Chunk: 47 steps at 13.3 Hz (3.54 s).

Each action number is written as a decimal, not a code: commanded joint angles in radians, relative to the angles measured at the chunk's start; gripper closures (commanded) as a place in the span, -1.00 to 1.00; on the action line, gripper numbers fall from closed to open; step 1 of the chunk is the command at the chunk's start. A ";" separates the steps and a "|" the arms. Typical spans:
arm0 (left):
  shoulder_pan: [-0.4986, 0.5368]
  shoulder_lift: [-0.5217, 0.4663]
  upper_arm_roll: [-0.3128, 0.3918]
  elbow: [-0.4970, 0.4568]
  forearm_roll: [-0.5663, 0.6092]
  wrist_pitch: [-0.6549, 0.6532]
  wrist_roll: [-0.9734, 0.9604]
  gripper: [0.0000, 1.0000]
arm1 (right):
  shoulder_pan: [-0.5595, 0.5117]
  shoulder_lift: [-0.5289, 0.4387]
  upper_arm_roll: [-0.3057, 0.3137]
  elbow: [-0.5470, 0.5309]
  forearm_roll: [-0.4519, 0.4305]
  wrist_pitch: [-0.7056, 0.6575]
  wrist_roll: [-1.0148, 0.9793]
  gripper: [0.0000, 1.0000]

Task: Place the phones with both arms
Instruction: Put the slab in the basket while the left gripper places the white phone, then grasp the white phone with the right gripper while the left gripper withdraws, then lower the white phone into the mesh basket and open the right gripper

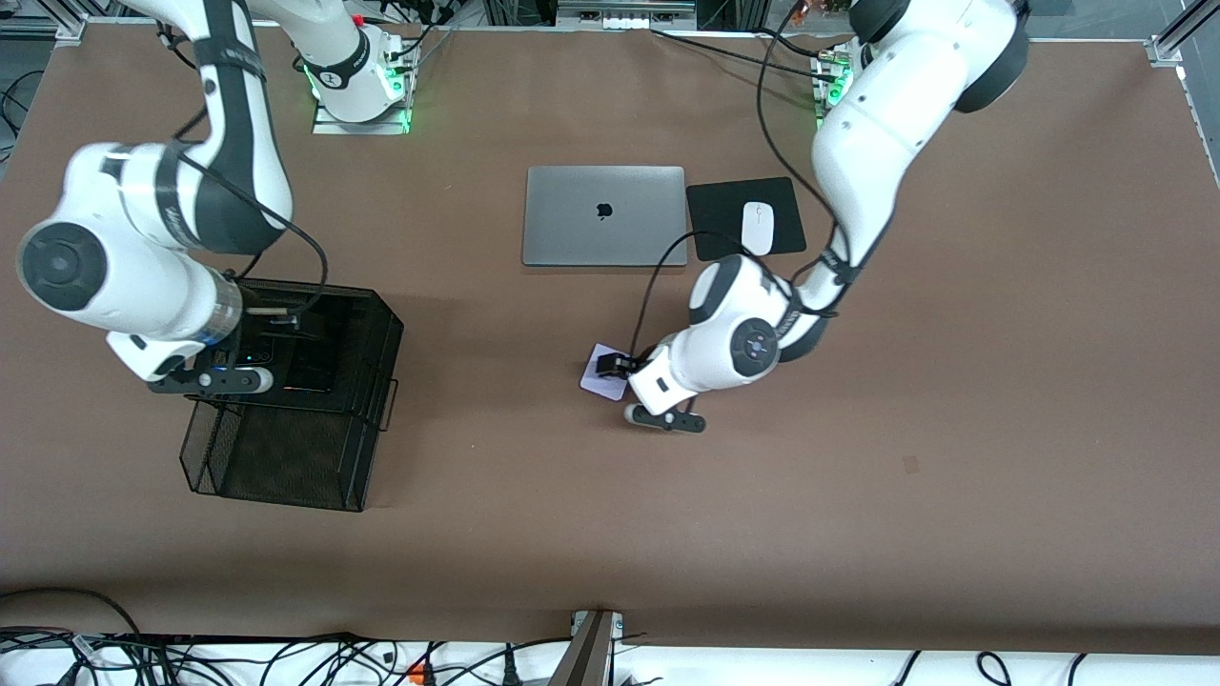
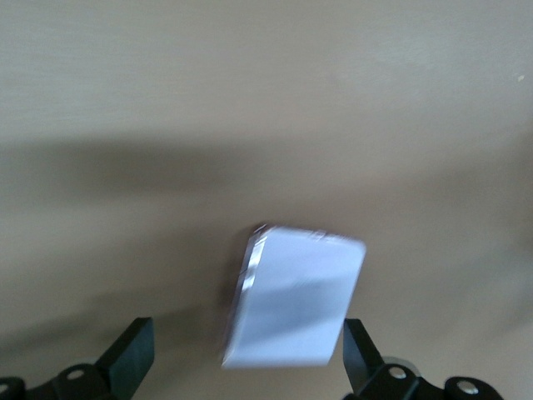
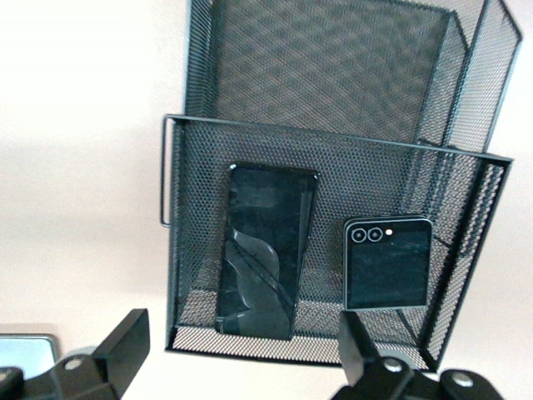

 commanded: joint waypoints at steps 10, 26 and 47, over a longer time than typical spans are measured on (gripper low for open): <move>0.285 -0.540 0.154 -0.035 0.485 -0.556 0.212 -1.00 | 0.135 0.169 0.309 0.174 0.067 0.161 0.737 -1.00; 0.265 -0.924 0.294 -0.342 0.327 -0.498 0.229 -1.00 | 0.273 0.643 0.343 0.381 0.046 0.616 1.314 -1.00; 0.268 -0.856 0.305 -0.272 0.319 -0.524 0.225 -1.00 | 0.199 0.340 0.270 0.357 0.023 0.149 0.873 0.53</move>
